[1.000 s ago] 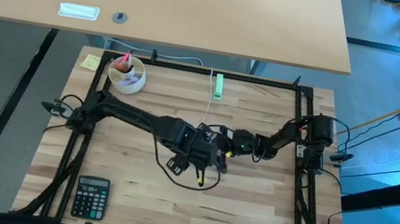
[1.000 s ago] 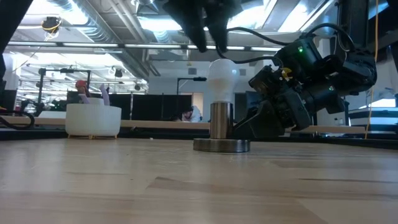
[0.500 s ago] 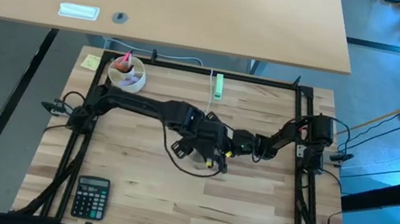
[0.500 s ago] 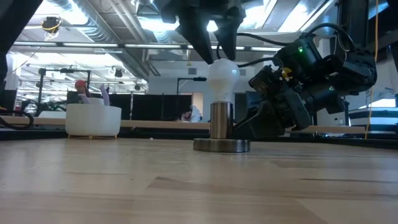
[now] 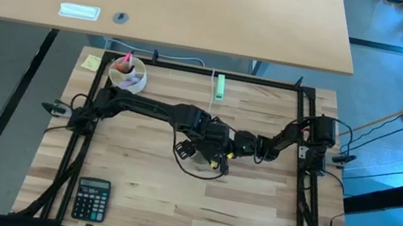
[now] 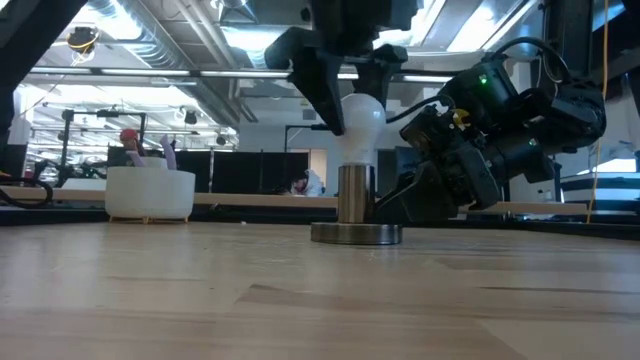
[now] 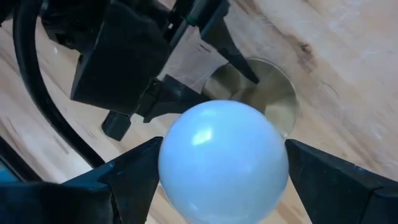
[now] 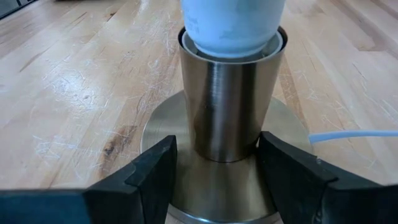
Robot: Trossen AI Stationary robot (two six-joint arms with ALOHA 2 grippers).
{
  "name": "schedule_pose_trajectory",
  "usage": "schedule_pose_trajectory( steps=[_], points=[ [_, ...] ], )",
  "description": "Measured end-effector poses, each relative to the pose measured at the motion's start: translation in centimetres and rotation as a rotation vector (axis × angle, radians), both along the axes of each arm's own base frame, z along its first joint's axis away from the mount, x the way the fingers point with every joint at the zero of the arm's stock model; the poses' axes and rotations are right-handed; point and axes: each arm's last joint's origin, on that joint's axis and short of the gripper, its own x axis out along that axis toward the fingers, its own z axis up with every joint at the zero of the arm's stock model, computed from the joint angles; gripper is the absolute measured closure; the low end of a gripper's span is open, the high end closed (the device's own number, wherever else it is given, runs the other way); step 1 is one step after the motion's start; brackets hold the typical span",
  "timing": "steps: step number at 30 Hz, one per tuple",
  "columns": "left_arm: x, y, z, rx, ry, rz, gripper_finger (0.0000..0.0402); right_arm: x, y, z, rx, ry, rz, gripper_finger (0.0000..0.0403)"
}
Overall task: Screw lightbulb
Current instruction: Remove the lightbulb from the lamp
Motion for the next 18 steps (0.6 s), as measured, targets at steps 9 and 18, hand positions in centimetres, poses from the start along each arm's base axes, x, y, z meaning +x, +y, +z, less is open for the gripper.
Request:
schedule_pose_trajectory(
  steps=[9, 18],
  points=[
    [0.06, -0.49, 0.03, -0.006, -0.012, 0.004, 0.0087, 0.01, 0.00, 0.01, 0.000, 0.000, 0.000, 0.0176],
    [0.05, -0.33, 0.06, -0.072, -0.056, 0.259, 0.0147, 0.00, 0.00, 0.00, 0.000, 0.000, 0.000, 0.0176]
  ],
)
